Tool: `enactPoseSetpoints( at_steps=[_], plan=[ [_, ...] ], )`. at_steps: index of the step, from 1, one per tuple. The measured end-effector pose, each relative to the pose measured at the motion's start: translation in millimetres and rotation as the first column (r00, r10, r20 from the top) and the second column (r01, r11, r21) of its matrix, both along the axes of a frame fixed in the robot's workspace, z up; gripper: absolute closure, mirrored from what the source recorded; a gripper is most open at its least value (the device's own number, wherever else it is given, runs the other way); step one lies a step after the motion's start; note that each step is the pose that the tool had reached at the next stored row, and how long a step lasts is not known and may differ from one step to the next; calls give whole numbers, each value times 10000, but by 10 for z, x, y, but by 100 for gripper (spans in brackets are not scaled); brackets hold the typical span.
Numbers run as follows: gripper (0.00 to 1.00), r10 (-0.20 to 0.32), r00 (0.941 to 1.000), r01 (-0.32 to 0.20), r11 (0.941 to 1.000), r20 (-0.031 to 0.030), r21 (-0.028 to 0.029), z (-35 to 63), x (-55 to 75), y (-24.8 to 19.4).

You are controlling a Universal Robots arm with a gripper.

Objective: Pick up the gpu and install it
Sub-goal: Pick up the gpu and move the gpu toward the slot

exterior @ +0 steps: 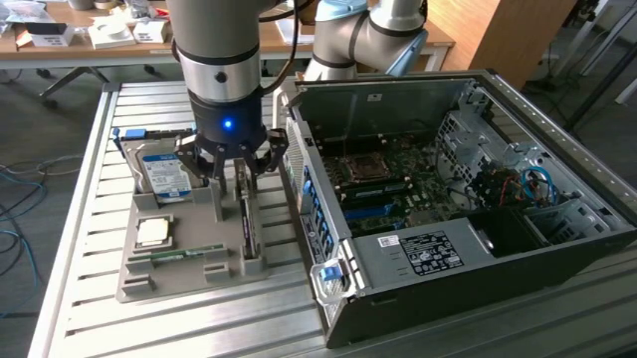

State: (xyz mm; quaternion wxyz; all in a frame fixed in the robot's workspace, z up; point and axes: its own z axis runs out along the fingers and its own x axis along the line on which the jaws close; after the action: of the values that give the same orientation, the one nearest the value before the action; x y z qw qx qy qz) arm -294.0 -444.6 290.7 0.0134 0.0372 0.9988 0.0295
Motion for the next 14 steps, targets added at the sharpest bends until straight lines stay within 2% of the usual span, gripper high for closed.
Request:
enactPoseSetpoints(
  at_steps=[6,14],
  plan=[
    [51,-1,10000,1,10000,1,1,-3,0,-62],
    [51,-1,10000,1,10000,1,1,-41,0,-73]
  ],
)
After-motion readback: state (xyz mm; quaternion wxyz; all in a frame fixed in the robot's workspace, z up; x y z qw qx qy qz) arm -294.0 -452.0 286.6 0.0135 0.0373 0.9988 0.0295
